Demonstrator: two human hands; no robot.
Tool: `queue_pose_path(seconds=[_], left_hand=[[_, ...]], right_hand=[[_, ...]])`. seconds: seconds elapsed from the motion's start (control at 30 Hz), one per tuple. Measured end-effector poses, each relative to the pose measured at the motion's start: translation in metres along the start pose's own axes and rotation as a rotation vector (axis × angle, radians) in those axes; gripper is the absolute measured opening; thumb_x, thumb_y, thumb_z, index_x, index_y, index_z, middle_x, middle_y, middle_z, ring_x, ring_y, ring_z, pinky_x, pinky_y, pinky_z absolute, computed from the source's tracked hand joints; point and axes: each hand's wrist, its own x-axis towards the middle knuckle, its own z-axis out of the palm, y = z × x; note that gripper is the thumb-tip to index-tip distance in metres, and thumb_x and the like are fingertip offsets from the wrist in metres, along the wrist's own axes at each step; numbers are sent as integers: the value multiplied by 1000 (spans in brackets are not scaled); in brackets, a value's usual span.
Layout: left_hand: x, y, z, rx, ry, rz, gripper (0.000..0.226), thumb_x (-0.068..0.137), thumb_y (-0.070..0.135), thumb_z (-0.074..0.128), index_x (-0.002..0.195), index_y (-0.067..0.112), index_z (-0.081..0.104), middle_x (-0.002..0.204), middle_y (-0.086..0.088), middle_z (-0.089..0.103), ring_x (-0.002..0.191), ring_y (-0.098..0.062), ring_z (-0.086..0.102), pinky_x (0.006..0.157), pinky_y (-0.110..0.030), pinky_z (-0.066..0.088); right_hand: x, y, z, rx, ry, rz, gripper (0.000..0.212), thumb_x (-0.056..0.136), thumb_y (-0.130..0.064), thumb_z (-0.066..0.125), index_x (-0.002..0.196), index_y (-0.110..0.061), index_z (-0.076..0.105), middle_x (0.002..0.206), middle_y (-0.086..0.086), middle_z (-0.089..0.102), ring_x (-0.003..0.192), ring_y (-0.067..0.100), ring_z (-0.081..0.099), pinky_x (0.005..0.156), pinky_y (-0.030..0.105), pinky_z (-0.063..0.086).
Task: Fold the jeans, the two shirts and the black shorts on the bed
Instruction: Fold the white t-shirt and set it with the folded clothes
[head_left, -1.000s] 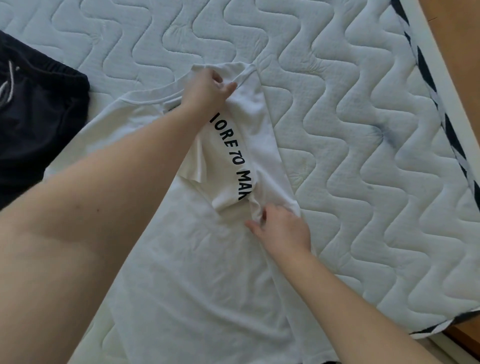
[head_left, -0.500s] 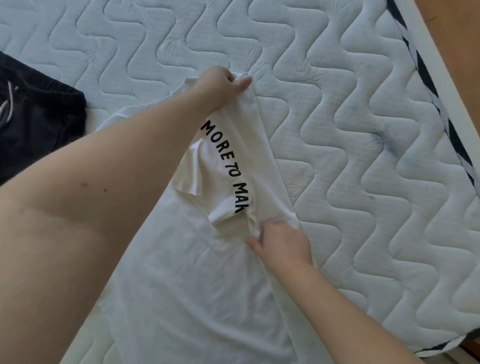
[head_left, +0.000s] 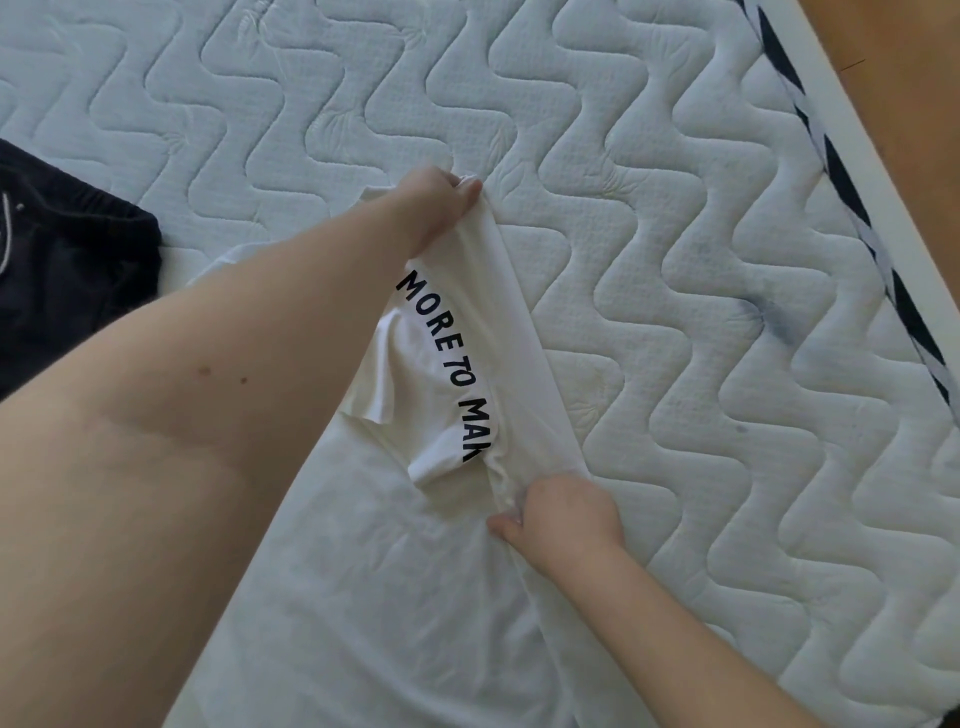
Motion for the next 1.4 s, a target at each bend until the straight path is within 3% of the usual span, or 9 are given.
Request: queue_pose_path(seconds=[0.23,0.57,0.67,0.77,0.87,0.97,1.07,1.23,1.4], left_hand=[[4,-5,7,-244,123,31,28,94,49,56,109,25,52,111,5,55,99,-16,53,79,-28,37],[-18,2,28,-141,141,188,42,96,19,51,137,23,42,120,-3,60,104,-21,59,81,-28,46],[-42,9,29,84,263,295,56,93,19,53,145,25,34,135,-9,49,121,-27,48,99,-36,39],[-86,3,35,-108,443,350,42,92,20,53,134,20,47,126,-3,52,114,-16,51,97,-29,42],[-139,-14,53,-360,541,304,22,91,23,55,112,16,57,102,8,58,89,-4,54,81,-15,45],[-192,-36,85,-533,579,161,8,92,24,60,90,22,52,79,11,56,69,4,53,65,-9,40],[-230,-62,134,-654,483,-139,15,92,30,64,94,19,54,74,13,53,68,8,54,67,-16,41],[-260,-71,181,-733,138,-368,56,84,41,74,125,10,53,100,4,61,92,-13,59,81,-25,44],[-253,-61,183,-847,31,-355,15,89,22,63,102,14,60,97,-3,66,93,-23,66,90,-45,56]], right_hand=[[-1,-5,15,0,47,27,62,90,-65,48,122,-12,59,121,7,63,114,25,59,95,32,39],[1,0,22,57,55,33,72,85,-68,52,126,-9,51,126,11,59,119,26,54,100,34,36],[7,15,7,227,-54,52,58,89,-66,49,107,-13,66,110,7,68,109,27,61,91,33,44],[9,31,-3,525,-211,79,56,93,-61,48,76,-13,70,82,4,74,83,25,70,87,34,53],[-1,52,-10,544,10,175,53,95,-56,50,58,-18,56,61,0,61,72,27,63,67,33,49],[-9,72,-5,636,393,282,39,88,-56,60,73,-21,55,74,-2,60,81,25,58,63,33,40],[-7,68,4,642,318,211,48,81,-56,69,107,-16,62,102,3,68,99,23,62,82,34,48],[-4,68,12,502,196,194,35,85,-52,66,78,-18,62,72,1,60,83,28,64,65,30,40],[-13,80,26,589,238,110,31,88,-48,65,76,-19,63,76,0,64,77,21,60,62,30,41]])
